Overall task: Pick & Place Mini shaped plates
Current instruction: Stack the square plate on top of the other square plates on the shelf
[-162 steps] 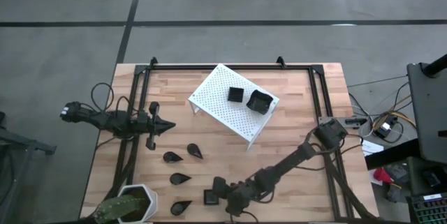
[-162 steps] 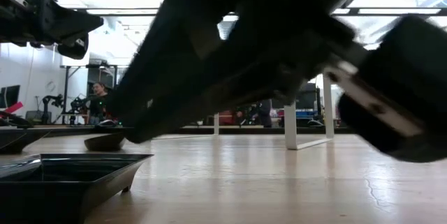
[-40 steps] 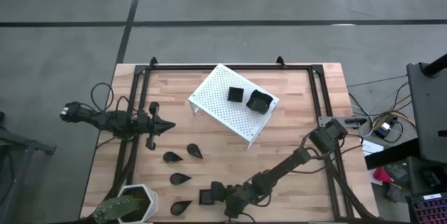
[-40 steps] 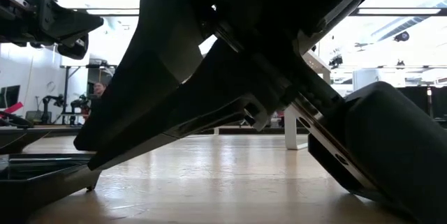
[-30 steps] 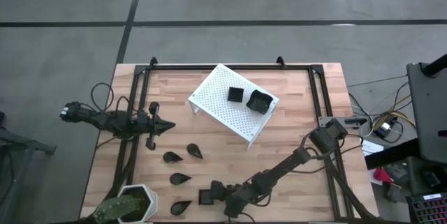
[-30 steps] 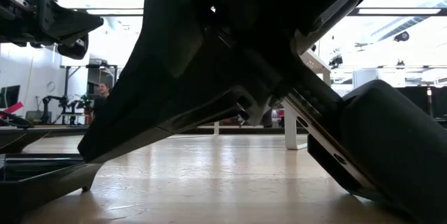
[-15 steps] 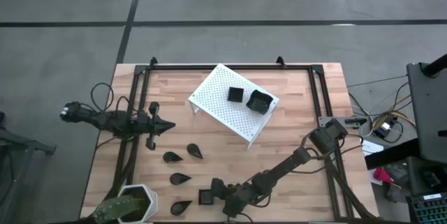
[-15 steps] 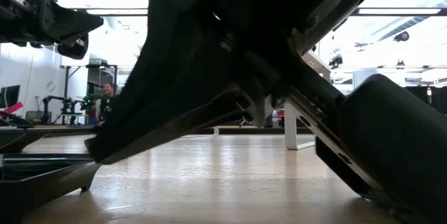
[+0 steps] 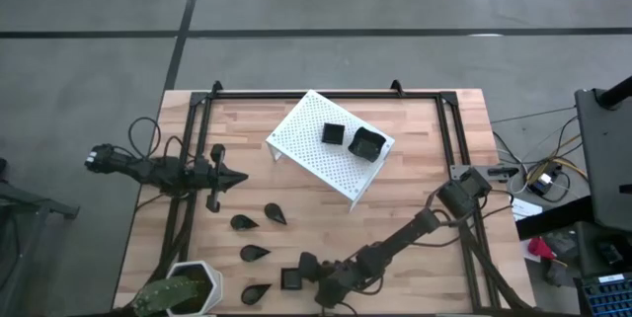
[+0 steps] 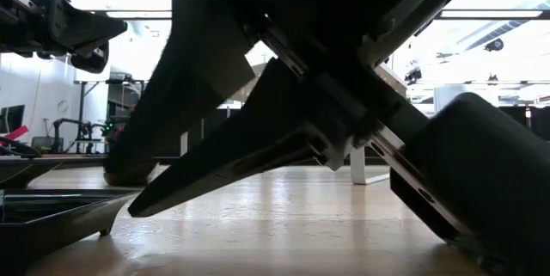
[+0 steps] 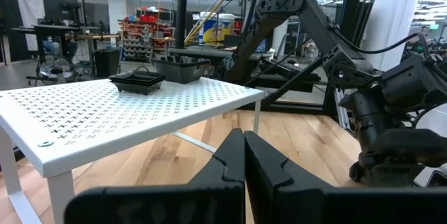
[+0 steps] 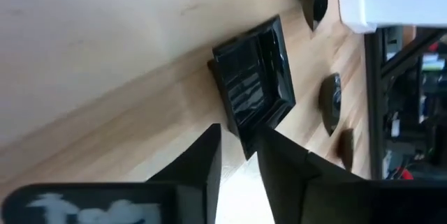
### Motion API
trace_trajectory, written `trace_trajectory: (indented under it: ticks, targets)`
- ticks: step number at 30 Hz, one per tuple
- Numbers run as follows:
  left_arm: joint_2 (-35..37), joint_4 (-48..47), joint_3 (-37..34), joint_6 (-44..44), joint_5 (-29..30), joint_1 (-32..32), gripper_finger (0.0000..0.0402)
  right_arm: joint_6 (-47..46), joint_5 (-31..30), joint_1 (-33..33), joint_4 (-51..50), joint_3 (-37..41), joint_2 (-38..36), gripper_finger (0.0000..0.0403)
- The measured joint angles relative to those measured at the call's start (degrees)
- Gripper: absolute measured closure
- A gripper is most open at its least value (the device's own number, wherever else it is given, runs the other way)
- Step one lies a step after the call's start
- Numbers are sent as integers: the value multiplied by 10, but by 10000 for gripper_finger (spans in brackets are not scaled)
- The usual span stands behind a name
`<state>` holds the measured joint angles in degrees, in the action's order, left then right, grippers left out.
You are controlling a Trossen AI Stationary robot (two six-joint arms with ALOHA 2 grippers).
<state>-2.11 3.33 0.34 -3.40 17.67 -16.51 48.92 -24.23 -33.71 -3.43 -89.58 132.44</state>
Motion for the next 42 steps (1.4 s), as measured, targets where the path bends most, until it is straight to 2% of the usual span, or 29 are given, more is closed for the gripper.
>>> trace_trajectory:
  ticks: [4, 9, 19, 27, 33, 42]
  targets:
    - [0, 0, 0, 0, 0, 0, 401, 46, 3, -1, 2, -2, 0, 299]
    - [0, 0, 0, 0, 0, 0, 401, 69, 17, 0, -8, -10, 1, 307]
    - [0, 0, 0, 0, 0, 0, 401, 72, 20, 5, -10, -10, 1, 330]
    - [0, 0, 0, 0, 0, 0, 401, 91, 18, 6, -18, -37, 20, 316]
    - [0, 0, 0, 0, 0, 0, 401, 71, 5, 8, -54, -56, 23, 313]
    - [0, 0, 0, 0, 0, 0, 401, 99, 20, 9, -39, -68, 34, 339]
